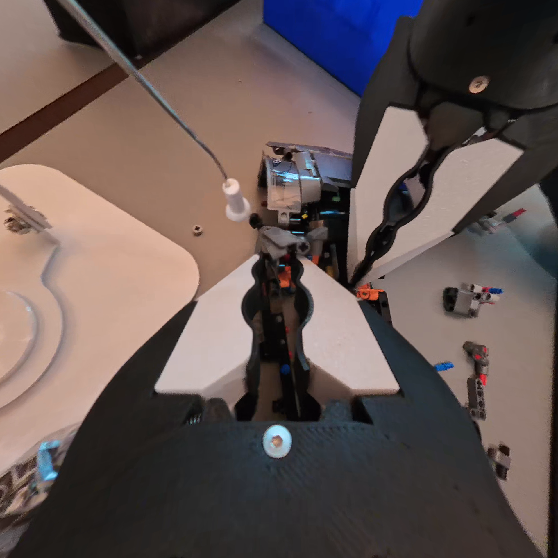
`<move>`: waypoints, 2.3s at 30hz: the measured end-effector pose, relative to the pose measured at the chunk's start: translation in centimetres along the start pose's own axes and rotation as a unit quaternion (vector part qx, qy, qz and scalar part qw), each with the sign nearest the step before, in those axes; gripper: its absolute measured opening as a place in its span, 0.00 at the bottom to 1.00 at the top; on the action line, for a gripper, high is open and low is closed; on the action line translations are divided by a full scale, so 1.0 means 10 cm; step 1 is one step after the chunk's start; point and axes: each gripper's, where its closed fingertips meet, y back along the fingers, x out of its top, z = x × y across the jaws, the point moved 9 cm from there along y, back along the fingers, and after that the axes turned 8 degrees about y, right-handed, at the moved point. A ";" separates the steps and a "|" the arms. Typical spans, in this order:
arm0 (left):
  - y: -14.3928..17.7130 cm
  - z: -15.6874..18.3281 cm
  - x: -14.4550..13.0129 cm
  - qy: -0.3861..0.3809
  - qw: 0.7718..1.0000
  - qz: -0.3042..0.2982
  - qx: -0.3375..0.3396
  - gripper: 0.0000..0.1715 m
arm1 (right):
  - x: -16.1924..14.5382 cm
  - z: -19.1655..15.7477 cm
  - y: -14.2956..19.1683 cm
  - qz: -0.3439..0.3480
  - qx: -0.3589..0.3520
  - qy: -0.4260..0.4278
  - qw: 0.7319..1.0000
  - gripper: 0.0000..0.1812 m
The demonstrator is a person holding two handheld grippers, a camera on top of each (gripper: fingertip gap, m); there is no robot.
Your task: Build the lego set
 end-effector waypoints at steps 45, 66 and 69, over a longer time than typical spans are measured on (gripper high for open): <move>-0.10 0.15 -0.02 -0.123 0.988 -0.040 0.080 0.02 | -0.15 0.29 0.32 -0.092 -0.181 -0.101 0.974 0.42; -0.28 0.33 -0.04 -0.311 0.920 -0.039 0.236 0.04 | -0.17 0.33 0.24 -0.075 -0.197 -0.112 0.971 0.44; -0.25 0.16 -0.02 -0.245 0.952 -0.019 0.180 0.04 | -0.17 0.34 0.23 -0.069 -0.199 -0.117 0.970 0.44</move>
